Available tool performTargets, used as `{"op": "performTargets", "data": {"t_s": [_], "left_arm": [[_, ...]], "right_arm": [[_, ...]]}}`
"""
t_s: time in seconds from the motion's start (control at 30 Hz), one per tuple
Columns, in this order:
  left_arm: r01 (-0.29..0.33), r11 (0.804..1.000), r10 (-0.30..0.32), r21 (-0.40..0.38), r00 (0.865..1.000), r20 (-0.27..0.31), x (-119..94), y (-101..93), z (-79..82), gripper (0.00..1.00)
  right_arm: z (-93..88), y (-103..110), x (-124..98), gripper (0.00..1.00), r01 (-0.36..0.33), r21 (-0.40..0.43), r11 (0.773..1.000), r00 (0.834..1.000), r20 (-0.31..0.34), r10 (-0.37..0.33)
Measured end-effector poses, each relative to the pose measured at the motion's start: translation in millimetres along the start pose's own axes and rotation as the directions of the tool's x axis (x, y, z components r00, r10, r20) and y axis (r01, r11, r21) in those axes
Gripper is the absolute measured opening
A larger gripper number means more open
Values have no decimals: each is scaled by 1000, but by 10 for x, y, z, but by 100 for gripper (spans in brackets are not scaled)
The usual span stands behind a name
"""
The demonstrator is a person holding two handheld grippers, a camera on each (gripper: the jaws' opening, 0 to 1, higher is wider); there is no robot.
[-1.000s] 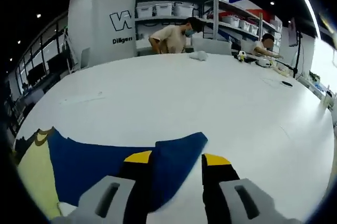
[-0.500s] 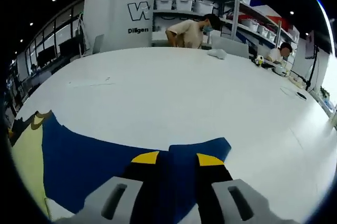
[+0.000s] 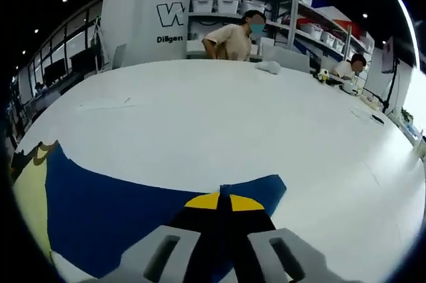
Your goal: Fold the garment on the visible template until the final outline fits inside the template.
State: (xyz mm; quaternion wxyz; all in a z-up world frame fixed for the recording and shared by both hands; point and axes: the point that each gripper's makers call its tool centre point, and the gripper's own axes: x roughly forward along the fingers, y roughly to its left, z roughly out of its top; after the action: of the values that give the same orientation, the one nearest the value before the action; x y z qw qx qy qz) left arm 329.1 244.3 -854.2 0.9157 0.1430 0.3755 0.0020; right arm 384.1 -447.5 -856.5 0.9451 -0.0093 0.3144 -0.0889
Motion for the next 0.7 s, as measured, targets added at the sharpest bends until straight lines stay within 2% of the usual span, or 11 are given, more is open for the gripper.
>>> {"op": "performTargets", "data": {"t_s": [0.1, 0.2, 0.37, 0.7], "left_arm": [[3, 1000, -3, -6, 1000, 0, -19, -7, 14, 9], [0, 999, 0, -46, 1000, 12, -59, 28, 46, 14], [14, 998, -12, -59, 1000, 23, -151, 37, 101, 32], [93, 994, -86, -55, 990, 107, -422, -109, 293, 72]], "right_arm": [[100, -20, -56, 0, -1, 24, 1000, 999, 37, 0], [199, -56, -121, 0, 6, 31, 1000, 998, 64, -8], [318, -65, -225, 0, -1, 37, 999, 995, 99, -3], [462, 65, -408, 0, -39, 43, 998, 990, 137, 33]]}}
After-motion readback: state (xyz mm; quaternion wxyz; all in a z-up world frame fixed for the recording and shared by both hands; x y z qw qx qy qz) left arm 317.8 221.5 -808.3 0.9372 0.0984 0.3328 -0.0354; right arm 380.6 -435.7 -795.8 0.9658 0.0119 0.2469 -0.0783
